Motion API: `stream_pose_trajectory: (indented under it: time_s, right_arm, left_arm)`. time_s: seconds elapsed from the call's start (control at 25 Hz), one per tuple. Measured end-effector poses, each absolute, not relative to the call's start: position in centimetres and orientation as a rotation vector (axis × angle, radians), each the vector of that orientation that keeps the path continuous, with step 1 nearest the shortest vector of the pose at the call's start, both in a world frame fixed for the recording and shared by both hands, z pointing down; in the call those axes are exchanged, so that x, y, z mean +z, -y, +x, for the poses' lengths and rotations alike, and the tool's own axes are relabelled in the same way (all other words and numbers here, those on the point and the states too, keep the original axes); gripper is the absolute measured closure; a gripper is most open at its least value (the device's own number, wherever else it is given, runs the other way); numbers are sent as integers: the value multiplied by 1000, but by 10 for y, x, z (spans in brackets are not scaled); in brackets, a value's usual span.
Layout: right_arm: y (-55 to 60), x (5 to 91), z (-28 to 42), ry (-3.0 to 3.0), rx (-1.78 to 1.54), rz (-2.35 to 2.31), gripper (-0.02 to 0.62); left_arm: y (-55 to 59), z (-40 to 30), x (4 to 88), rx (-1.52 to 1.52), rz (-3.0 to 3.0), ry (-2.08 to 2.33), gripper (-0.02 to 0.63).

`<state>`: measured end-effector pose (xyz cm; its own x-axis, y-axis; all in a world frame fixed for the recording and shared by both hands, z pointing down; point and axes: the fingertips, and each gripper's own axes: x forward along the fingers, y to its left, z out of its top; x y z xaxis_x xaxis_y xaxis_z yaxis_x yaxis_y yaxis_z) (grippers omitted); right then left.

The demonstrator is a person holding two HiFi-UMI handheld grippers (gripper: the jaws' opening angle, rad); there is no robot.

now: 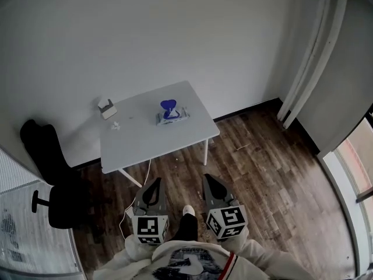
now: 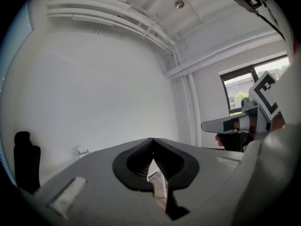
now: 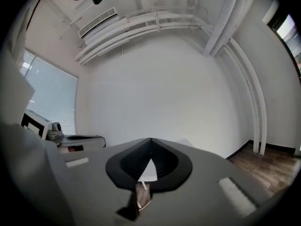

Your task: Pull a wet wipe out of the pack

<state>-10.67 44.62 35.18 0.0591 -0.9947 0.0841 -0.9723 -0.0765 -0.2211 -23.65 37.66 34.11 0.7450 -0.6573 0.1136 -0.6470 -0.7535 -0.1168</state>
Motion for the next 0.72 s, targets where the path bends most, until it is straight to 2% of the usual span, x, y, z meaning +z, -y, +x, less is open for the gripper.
stream_pose_trajectory:
  time_s: [0.72]
  right_arm:
    - [-294,364,-28,-2031,-348,-2287,591]
  left_arm:
    - [-214,-154,358,-235,-2899,-1034,601]
